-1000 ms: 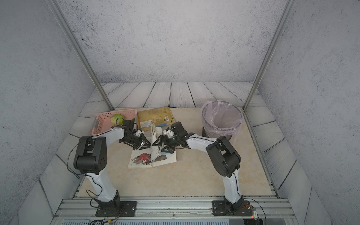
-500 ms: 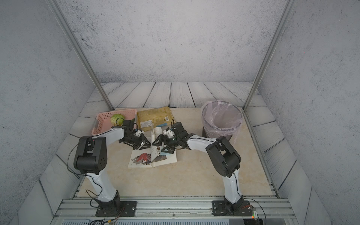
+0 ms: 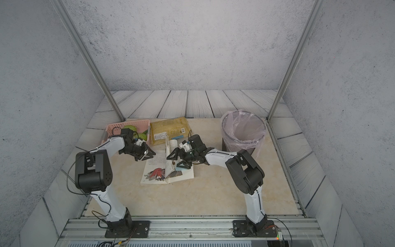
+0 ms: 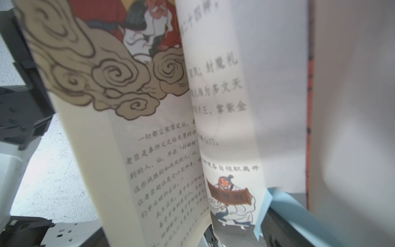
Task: Peel off the used sticky note
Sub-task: Turn the page of the book at the center of the board.
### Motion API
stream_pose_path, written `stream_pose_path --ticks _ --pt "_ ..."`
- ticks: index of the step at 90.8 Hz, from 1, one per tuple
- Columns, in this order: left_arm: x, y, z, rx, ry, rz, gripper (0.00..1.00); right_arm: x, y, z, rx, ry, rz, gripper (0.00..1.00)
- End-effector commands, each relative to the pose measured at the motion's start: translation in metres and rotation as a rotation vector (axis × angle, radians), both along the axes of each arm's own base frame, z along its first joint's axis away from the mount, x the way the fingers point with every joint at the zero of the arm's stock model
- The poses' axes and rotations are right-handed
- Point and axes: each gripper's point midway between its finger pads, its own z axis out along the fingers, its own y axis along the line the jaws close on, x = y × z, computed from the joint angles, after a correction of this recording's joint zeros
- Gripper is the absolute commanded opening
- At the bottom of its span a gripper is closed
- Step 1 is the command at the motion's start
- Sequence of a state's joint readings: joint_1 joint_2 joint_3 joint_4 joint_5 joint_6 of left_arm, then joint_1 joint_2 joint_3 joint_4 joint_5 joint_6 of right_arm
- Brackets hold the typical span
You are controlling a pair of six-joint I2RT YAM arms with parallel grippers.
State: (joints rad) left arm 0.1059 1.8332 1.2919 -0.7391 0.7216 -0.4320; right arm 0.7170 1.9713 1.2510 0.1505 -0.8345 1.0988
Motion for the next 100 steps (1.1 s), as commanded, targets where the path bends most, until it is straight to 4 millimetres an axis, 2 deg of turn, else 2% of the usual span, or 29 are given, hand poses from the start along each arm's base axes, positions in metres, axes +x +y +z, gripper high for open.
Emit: stream_pose_path --ticks 1,10,19,32,43,55,74,83,100 --pt "0.003 0.004 0.068 0.016 -0.162 -0.008 0.29 -0.001 -0.002 -0.008 -0.017 0.009 0.002 0.98" --pt "0.007 -0.018 0.115 -0.044 -0.289 -0.04 0.31 0.0 -0.002 -0.009 -0.023 0.007 0.005 0.98" --pt "0.007 -0.05 0.132 -0.038 -0.336 -0.149 0.32 0.0 -0.002 -0.009 -0.027 0.005 0.006 0.98" --pt "0.005 -0.088 0.127 0.02 -0.321 -0.294 0.32 -0.001 -0.003 -0.011 -0.035 0.008 0.008 0.98" --pt "0.006 -0.104 0.115 0.148 -0.326 -0.391 0.35 -0.001 -0.004 -0.014 -0.045 0.006 0.006 0.98" --pt "0.009 -0.124 0.1 0.17 -0.281 -0.459 0.38 0.001 -0.003 -0.016 -0.044 0.011 0.0 0.97" --pt "0.012 -0.113 0.076 0.252 -0.23 -0.454 0.39 0.0 -0.004 -0.018 -0.049 0.013 0.001 0.98" --pt "0.013 -0.107 0.075 0.292 -0.23 -0.454 0.38 0.001 -0.003 -0.018 -0.048 0.011 0.002 0.98" --pt "0.011 -0.08 0.081 0.375 -0.256 -0.417 0.38 0.0 -0.003 -0.019 -0.049 0.015 0.002 0.98"
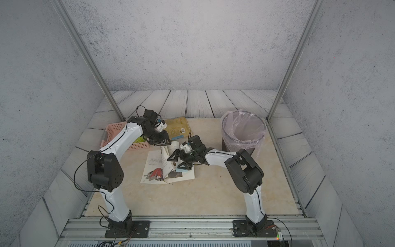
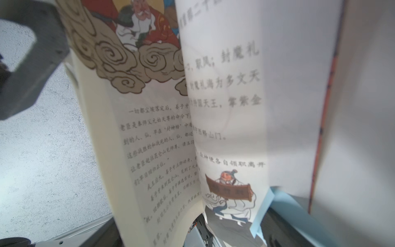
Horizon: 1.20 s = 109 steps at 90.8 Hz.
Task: Peel off the used sticky note
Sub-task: Turn the page of the book at the center of the board.
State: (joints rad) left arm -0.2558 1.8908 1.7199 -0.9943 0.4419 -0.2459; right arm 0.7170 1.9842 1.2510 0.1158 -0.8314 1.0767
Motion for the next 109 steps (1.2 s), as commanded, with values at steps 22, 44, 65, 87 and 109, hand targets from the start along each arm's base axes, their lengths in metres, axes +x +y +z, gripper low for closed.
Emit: stream_pose_path --ticks 22,44,65,87,109 --pt "-0.013 0.057 -0.017 0.106 0.037 0.079 0.38 0.002 -0.001 -0.007 -0.013 -0.004 -0.001 0.98" --pt "-0.012 0.063 -0.019 0.101 0.05 0.089 0.38 0.001 -0.002 -0.009 -0.016 -0.002 -0.003 0.98" --pt "-0.011 0.048 0.058 -0.016 -0.109 0.067 0.39 0.001 -0.002 -0.011 -0.021 0.003 -0.005 0.97" --pt "-0.005 0.024 0.05 -0.152 -0.044 0.086 0.39 0.001 -0.002 -0.012 -0.024 0.006 -0.007 0.97" --pt "-0.014 0.032 -0.043 -0.048 0.188 0.101 0.39 0.001 -0.003 -0.009 -0.029 0.0 -0.004 0.97"
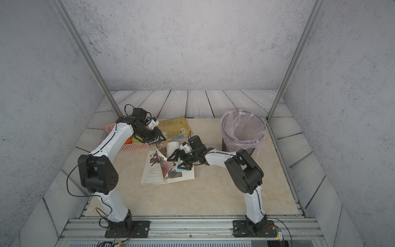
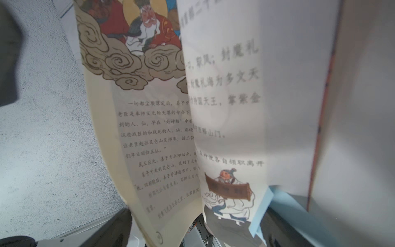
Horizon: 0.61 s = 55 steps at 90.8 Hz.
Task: Peel off the used sticky note
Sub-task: Turn the page of the book at the center of the board.
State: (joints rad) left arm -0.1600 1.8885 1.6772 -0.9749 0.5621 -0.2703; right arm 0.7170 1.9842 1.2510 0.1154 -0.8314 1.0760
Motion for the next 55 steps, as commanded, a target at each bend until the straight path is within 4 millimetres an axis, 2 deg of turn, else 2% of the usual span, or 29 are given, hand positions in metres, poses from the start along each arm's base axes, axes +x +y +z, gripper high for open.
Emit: stream_pose_path --ticks 1,17,23,29,38,45,55 --pt "-0.019 0.012 -0.041 0.066 0.135 0.014 0.39 0.001 -0.003 -0.01 -0.03 0.001 -0.004 0.97" --pt "-0.018 0.069 -0.044 0.082 0.116 0.171 0.39 0.002 -0.002 -0.009 -0.029 0.0 -0.003 0.97" --pt "-0.019 0.077 -0.049 0.073 0.132 0.194 0.39 0.002 -0.001 -0.009 -0.027 0.0 -0.003 0.97" --pt "-0.024 0.067 -0.054 0.014 0.159 0.19 0.38 0.002 -0.001 -0.008 -0.024 0.0 -0.002 0.97" --pt "-0.032 0.032 -0.056 -0.113 0.187 0.143 0.39 0.002 -0.001 -0.005 -0.021 -0.002 -0.002 0.97" --pt "-0.039 0.005 -0.059 -0.134 0.196 0.069 0.39 0.001 -0.003 0.002 -0.016 -0.015 0.0 0.97" --pt "-0.049 -0.024 -0.072 -0.156 0.249 0.006 0.39 -0.001 -0.007 0.011 -0.03 -0.041 0.002 0.97"
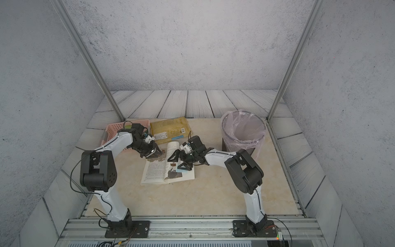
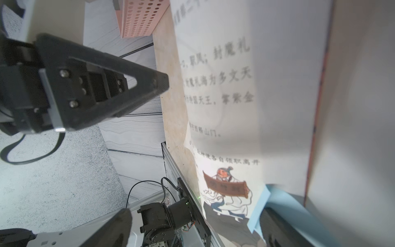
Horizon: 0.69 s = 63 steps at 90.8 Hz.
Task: Peel off the used sticky note
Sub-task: Turn the page of the book at the center of the board.
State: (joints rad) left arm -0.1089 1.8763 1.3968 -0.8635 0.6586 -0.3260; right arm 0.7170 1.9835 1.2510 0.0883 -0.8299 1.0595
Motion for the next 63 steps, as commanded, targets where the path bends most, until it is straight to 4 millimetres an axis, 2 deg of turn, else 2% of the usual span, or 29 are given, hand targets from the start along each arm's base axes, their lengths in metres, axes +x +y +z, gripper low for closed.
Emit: stream_pose_path --ticks 1,21,39,52,63 --pt "-0.011 -0.037 -0.008 -0.087 0.05 -0.067 0.39 0.0 -0.006 0.015 -0.015 -0.048 -0.003 0.97" --pt "-0.021 -0.048 -0.059 -0.03 0.165 -0.096 0.37 -0.008 -0.027 0.036 -0.038 -0.104 -0.019 0.97" --pt "-0.033 -0.068 -0.093 0.003 0.264 -0.157 0.35 -0.011 -0.069 0.047 -0.121 -0.153 -0.072 0.97" --pt "-0.041 -0.077 -0.107 0.04 0.303 -0.198 0.35 -0.014 -0.101 0.033 -0.253 -0.16 -0.086 0.96" --pt "-0.044 -0.087 -0.106 0.046 0.308 -0.231 0.35 -0.025 -0.119 0.006 -0.346 -0.11 -0.08 0.94"
